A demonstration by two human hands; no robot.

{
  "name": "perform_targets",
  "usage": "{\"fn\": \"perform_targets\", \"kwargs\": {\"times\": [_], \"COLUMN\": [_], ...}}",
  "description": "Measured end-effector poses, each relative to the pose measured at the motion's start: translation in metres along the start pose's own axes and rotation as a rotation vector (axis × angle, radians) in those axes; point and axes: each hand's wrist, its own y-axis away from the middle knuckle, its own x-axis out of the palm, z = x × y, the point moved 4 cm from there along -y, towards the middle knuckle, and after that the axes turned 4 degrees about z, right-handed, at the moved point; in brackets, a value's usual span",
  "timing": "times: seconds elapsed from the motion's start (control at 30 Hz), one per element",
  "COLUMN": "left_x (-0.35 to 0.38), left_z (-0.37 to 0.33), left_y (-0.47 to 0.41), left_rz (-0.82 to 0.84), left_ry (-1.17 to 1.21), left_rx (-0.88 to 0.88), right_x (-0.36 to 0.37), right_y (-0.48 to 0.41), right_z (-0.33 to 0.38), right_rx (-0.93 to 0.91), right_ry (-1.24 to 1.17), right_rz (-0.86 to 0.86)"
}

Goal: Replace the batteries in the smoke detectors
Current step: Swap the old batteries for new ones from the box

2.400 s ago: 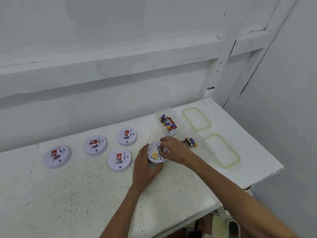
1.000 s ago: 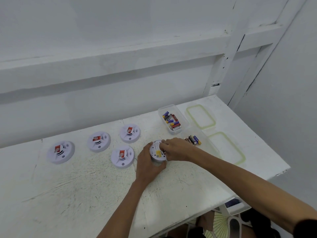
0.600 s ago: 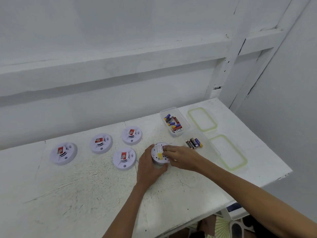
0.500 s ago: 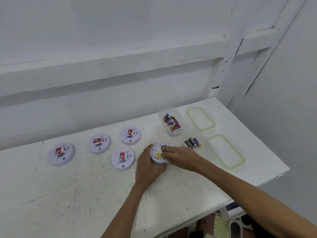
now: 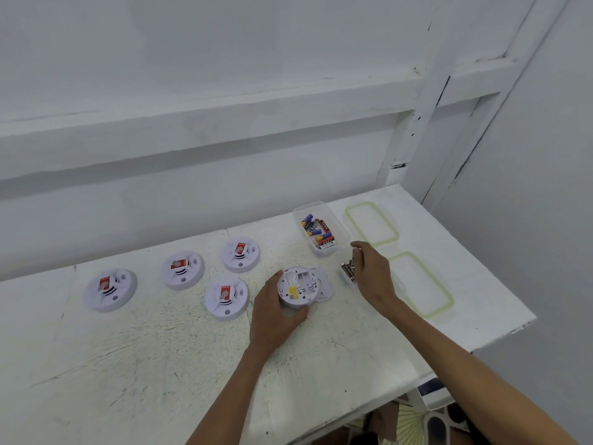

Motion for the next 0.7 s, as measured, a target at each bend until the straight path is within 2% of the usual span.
{"fn": "perform_targets", "kwargs": {"times": [0.13,0.23,0.47,0.7], "left_x": [0.0,0.0,-0.004,0.0], "left_z": [-0.003,-0.003,-0.009,-0.001], "left_y": [0.0,0.002,0.003,0.002], "left_rz": [0.003,0.003,0.004,0.012], "left_ry": [-0.004,-0.014,0.009,-0.004], "left_rx": [0.002,-0.001,0.016,0.01], "right_x": [0.009,0.013,0.017,0.009], "right_y": [-0.009,-0.01,-0.014,-0.027], "right_z": [-0.012,-0.013,-0.008,0.005], "right_rx": [0.115,0.06,-0.065,-0.114], "right_ry": [0.162,0.359,0.549,0.401], "right_rz": [0.199,0.283,0.268,0.079]}}
